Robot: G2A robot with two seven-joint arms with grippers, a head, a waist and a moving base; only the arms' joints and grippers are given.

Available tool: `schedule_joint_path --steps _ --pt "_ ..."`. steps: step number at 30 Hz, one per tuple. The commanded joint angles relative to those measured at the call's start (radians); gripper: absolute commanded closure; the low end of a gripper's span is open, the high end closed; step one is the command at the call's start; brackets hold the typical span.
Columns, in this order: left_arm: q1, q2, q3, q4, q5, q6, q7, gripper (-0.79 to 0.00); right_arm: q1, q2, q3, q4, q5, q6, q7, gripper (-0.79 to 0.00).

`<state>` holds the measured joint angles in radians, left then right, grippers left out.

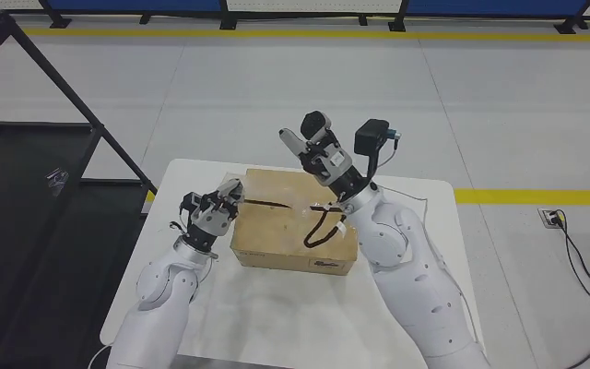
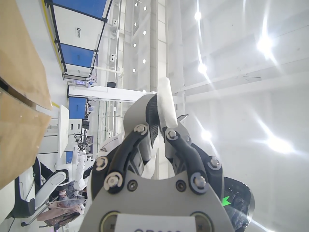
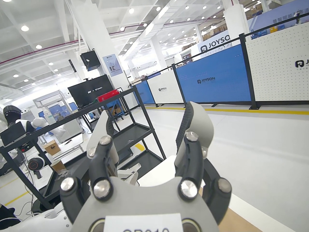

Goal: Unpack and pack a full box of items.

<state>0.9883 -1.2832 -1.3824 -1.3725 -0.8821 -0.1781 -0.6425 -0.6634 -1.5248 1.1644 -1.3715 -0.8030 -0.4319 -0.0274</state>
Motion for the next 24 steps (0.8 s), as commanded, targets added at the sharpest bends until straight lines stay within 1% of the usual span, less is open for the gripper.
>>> schedule_joint_path --steps 1,6,11,12,14,16,17,24 --pt "0.000 0.000 -0.003 -0.001 0.015 -0.001 0.021 0.000 -0.003 0.000 0.003 0.003 -0.003 0.014 -0.009 -0.619" --pt "-0.006 -0.001 0.003 0.007 0.066 0.000 0.087 0.000 -0.024 0.002 0.032 0.009 0.011 0.036 -0.052 -0.659" --pt "-0.017 -0.005 0.014 0.036 0.110 0.015 0.163 0.000 -0.064 0.007 0.070 -0.001 0.015 0.066 -0.093 -0.702" --pt "-0.017 -0.006 0.016 0.037 0.109 0.019 0.171 0.000 -0.072 0.009 0.078 -0.004 0.015 0.074 -0.097 -0.699" --pt "-0.014 -0.006 0.015 0.041 0.120 0.024 0.191 0.000 -0.089 0.011 0.091 -0.013 0.016 0.085 -0.104 -0.720" --pt "-0.008 -0.006 0.016 0.041 0.134 0.030 0.214 0.000 -0.103 0.013 0.104 -0.017 0.011 0.109 -0.106 -0.776" --pt "-0.005 -0.006 0.015 0.041 0.151 0.031 0.234 0.000 -0.109 0.014 0.108 -0.020 0.012 0.116 -0.108 -0.785" --pt "0.016 -0.008 0.032 0.015 0.260 0.061 0.362 0.000 -0.125 0.016 0.128 -0.012 0.025 0.158 -0.109 -0.785"
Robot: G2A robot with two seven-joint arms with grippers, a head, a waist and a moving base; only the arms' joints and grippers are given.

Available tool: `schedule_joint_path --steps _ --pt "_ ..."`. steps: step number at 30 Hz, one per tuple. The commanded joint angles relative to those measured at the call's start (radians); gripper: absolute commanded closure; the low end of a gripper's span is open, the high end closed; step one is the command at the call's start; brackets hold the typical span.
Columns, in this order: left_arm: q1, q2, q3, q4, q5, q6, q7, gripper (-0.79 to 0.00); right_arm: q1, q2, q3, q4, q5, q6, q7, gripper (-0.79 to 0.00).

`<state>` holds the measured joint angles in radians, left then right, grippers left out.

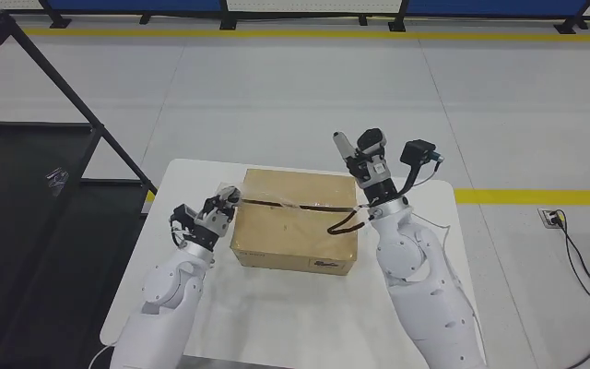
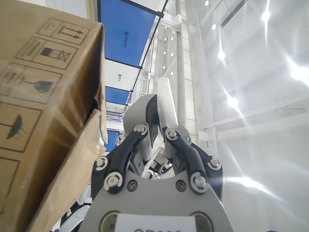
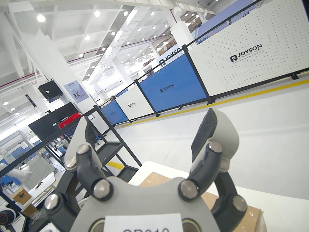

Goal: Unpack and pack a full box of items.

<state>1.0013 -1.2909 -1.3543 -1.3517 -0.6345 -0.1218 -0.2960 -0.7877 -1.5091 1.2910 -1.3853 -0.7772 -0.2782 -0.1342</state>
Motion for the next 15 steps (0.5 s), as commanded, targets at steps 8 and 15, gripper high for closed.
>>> schedule_joint_path --steps 8,15 --pt "0.030 -0.003 0.017 -0.063 0.118 0.031 0.111 0.000 -0.002 -0.002 -0.013 0.015 0.019 -0.004 0.015 -0.785" --pt "0.047 -0.004 0.011 -0.099 0.148 0.050 0.148 0.000 -0.002 -0.002 -0.013 0.015 0.019 -0.004 0.015 -0.785"
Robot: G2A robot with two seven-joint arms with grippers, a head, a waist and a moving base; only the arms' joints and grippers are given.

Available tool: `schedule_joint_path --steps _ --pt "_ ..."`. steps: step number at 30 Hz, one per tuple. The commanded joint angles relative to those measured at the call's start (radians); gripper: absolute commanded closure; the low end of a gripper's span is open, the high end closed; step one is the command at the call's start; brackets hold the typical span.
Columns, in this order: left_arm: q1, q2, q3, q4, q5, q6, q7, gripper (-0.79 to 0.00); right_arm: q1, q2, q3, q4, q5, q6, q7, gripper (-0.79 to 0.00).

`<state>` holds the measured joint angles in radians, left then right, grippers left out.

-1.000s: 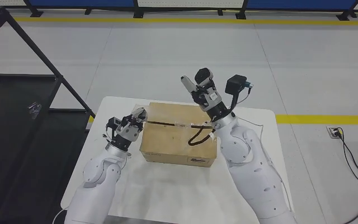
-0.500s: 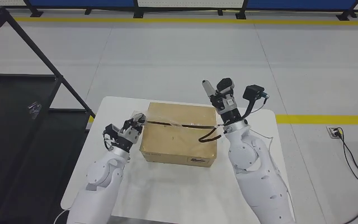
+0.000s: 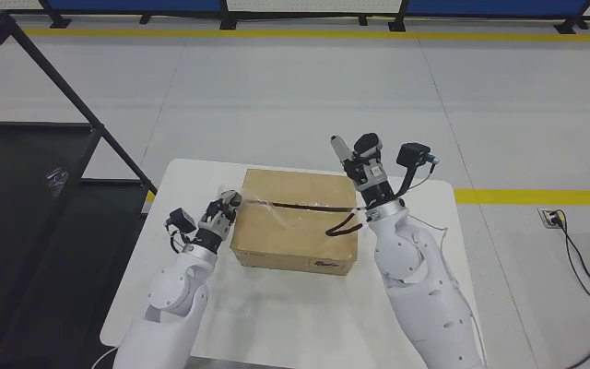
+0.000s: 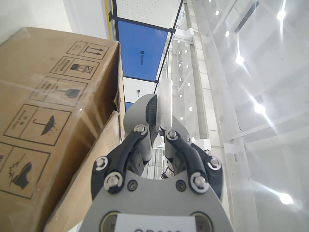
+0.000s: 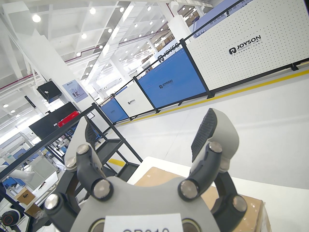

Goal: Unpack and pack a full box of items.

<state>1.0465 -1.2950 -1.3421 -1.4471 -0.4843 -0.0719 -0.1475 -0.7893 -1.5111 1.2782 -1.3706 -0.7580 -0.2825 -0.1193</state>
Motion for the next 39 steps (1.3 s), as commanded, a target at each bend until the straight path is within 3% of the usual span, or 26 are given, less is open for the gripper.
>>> schedule_joint_path --steps 1,5,10,22,25,33,39 --pt "0.004 -0.001 -0.002 -0.007 -0.003 0.001 -0.001 0.000 0.000 0.000 0.000 0.000 0.000 0.000 0.000 -0.785" --pt "0.007 -0.002 -0.004 -0.015 -0.001 0.002 -0.004 0.000 -0.020 0.002 -0.002 -0.017 -0.008 0.007 0.025 -0.785" --pt "0.007 -0.006 -0.009 -0.025 -0.033 -0.005 -0.020 0.000 -0.061 0.020 0.009 -0.086 -0.041 -0.021 0.236 -0.785" --pt "-0.045 -0.011 0.025 -0.092 -0.015 -0.035 -0.149 0.000 -0.089 0.021 0.030 -0.119 -0.019 0.013 0.210 -0.785" --pt "-0.080 -0.014 0.047 -0.108 0.000 -0.028 -0.170 0.000 -0.099 0.022 0.033 -0.115 0.012 -0.019 0.194 -0.785" --pt "-0.179 -0.028 0.099 -0.172 0.000 -0.026 -0.191 0.000 -0.109 0.036 0.079 -0.065 0.124 -0.218 0.201 -0.785" --pt "-0.216 -0.033 0.100 -0.217 0.033 -0.049 -0.166 0.000 -0.135 0.043 0.100 -0.072 0.091 -0.244 0.127 -0.785"
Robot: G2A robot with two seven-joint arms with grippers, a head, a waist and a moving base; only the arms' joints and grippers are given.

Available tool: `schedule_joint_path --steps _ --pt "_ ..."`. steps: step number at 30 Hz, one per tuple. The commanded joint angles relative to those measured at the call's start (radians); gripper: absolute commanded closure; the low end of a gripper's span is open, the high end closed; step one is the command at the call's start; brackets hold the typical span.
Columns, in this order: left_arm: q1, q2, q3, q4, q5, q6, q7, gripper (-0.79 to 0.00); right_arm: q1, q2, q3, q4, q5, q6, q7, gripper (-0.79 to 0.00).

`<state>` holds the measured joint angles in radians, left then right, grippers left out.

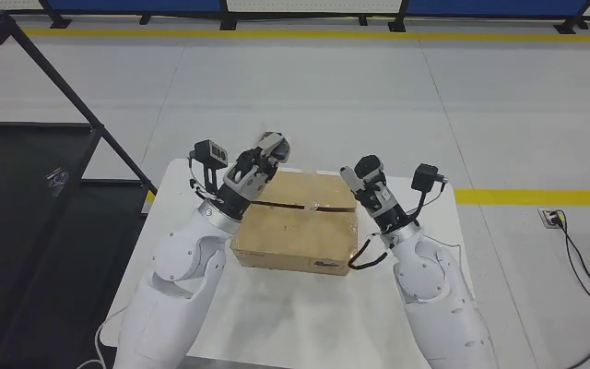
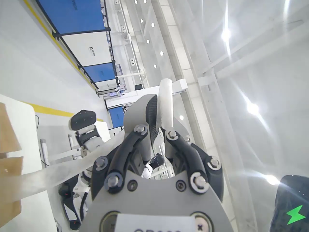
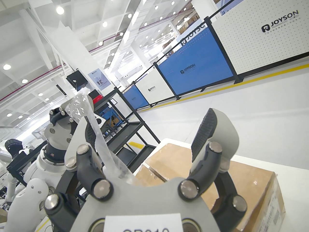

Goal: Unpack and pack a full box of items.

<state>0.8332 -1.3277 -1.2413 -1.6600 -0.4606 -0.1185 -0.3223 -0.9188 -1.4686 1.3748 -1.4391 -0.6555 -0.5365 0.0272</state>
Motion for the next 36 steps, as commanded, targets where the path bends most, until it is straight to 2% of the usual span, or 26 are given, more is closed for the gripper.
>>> schedule_joint_path --steps 1,9,15,18,24,30,36 --pt "-0.006 -0.001 -0.003 -0.008 0.015 -0.005 0.018 0.000 -0.008 0.000 0.007 -0.005 -0.015 0.022 -0.033 -0.785" --pt "-0.004 -0.005 -0.038 -0.011 0.024 -0.034 0.101 0.000 -0.010 0.001 0.005 -0.007 -0.018 0.022 -0.031 -0.785" --pt "0.006 -0.009 -0.052 -0.008 0.014 -0.040 0.129 0.000 -0.022 0.009 -0.044 -0.042 -0.118 -0.071 0.028 -0.785" --pt "0.011 -0.010 -0.057 -0.010 0.016 -0.041 0.135 0.000 -0.019 0.012 -0.090 -0.064 -0.176 -0.097 0.095 -0.785" --pt "0.020 -0.012 -0.063 -0.013 0.016 -0.042 0.139 0.000 -0.023 0.002 -0.172 -0.133 -0.321 0.055 0.069 -0.785" --pt "0.028 -0.015 -0.060 -0.024 0.017 -0.045 0.141 0.000 0.011 -0.011 -0.254 -0.087 -0.405 0.157 0.062 -0.785" --pt "0.041 -0.017 -0.060 -0.039 0.021 -0.046 0.140 0.000 0.079 -0.028 -0.317 0.016 -0.361 0.149 0.054 -0.785"
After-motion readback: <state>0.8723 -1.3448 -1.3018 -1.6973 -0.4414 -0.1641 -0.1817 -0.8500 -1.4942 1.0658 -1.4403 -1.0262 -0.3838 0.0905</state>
